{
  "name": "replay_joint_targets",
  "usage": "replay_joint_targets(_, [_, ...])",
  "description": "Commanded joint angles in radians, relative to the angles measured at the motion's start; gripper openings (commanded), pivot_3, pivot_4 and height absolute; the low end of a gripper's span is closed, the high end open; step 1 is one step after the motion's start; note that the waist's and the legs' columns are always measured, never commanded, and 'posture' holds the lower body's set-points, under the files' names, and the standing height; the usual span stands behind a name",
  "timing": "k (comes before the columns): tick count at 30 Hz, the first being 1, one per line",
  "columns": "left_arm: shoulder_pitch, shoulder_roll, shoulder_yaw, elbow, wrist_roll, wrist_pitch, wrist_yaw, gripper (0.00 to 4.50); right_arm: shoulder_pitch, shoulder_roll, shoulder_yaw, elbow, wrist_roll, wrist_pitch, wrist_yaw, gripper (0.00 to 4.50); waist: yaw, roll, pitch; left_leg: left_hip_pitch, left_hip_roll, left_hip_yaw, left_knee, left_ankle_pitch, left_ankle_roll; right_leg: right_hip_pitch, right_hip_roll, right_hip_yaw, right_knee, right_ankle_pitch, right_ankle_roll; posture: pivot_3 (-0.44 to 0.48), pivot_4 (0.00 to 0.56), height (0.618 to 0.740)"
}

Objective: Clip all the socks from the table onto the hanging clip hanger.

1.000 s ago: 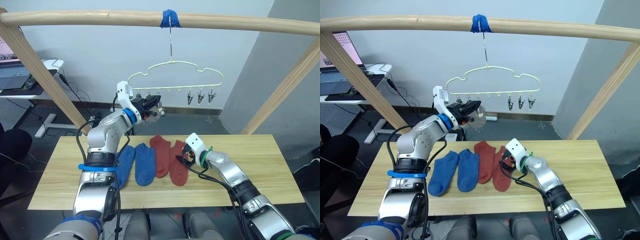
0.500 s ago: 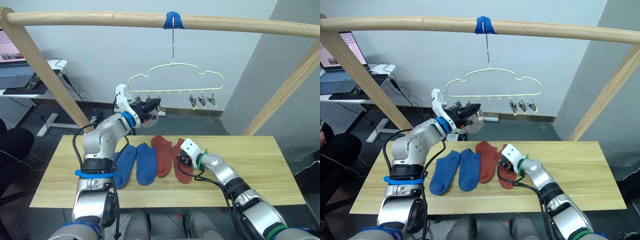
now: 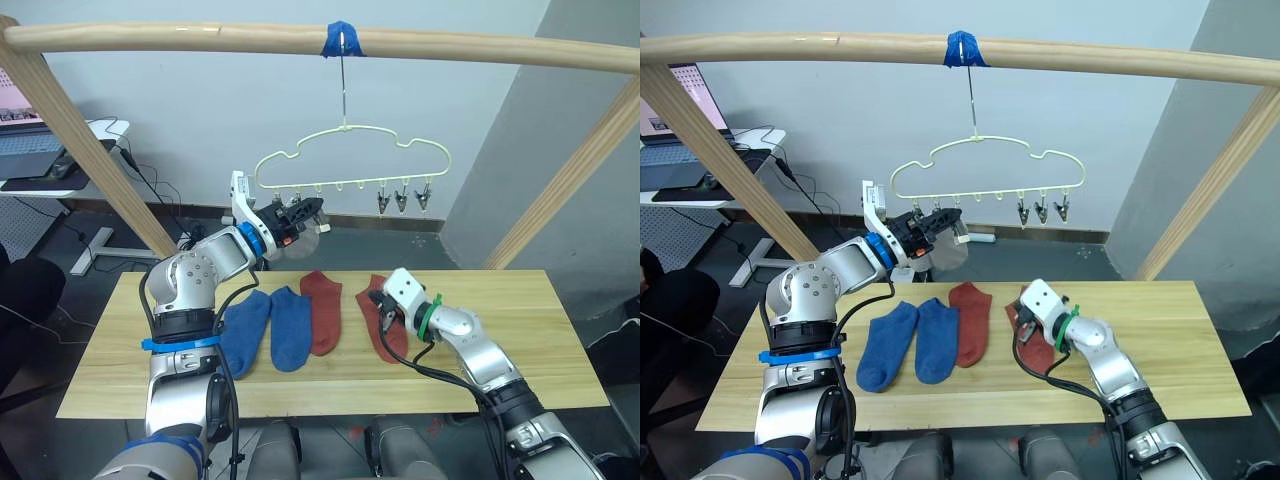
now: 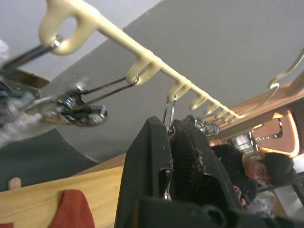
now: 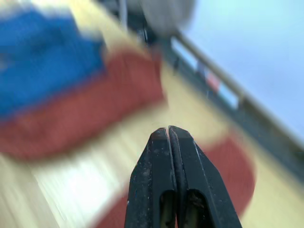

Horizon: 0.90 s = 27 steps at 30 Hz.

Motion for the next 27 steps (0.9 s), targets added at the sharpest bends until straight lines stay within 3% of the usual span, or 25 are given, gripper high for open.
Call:
replay_joint_targets(1, [-0.018,-0.003,0.020,-0.009,-0.030,0.007,0.013,0.08,0.015,0.002,-0.021,-0.133,0.038,0.067,0.010,0.05,0.003,0.000,0.000,0.000,0.000,0.000,0.000,0.000,0.000,0.000,0.000,0.000,0.000,0.000,0.000,-0.009,0.153,0.740])
replay_joint_targets(5, [-0.016,-0.005,0.007,-0.014,-0.029,0.001,0.013,0.08,0.014,0.018,-0.007,-0.203,0.061,0.137,0.013,0.05,0.008,0.000,0.000,0.000,0.000,0.000,0.000,0.000,0.000,0.000,0.000,0.000,-0.001,0.000,0.000,-0.019,0.153,0.740])
replay_joint_targets(12, [-0.010,-0.005,-0.007,-0.016,-0.017,-0.014,0.007,0.08,-0.025,0.039,-0.050,0.120,0.020,0.128,-0.079,0.20,0.008,0.000,0.000,0.000,-0.001,0.001,0.000,0.000,0.000,0.000,-0.001,0.001,-0.002,0.000,-0.001,-0.015,0.156,0.740])
replay_joint_targets(15, [-0.010,-0.001,-0.010,-0.016,-0.018,-0.014,0.006,0.08,-0.062,0.041,-0.054,0.192,0.015,0.135,-0.079,0.93,0.005,0.000,0.000,-0.001,-0.001,0.002,0.000,0.000,0.000,-0.001,-0.001,0.002,-0.002,0.000,-0.001,-0.015,0.156,0.740])
replay_joint_targets(25, [0.005,0.005,-0.018,-0.041,-0.026,-0.009,0.010,0.08,-0.124,0.061,-0.042,0.309,-0.006,0.149,-0.097,4.48,0.003,0.000,0.000,-0.001,0.000,0.002,-0.002,0.000,0.000,-0.001,-0.001,0.002,-0.003,0.001,-0.001,0.001,0.164,0.740])
replay_joint_targets(27, [0.008,0.004,-0.020,-0.046,-0.028,-0.007,0.010,0.08,-0.136,0.066,-0.037,0.350,-0.017,0.147,-0.100,4.48,0.003,0.000,0.000,-0.001,0.000,0.002,-0.002,0.000,0.000,-0.002,-0.001,0.002,-0.003,0.001,-0.001,0.011,0.167,0.740])
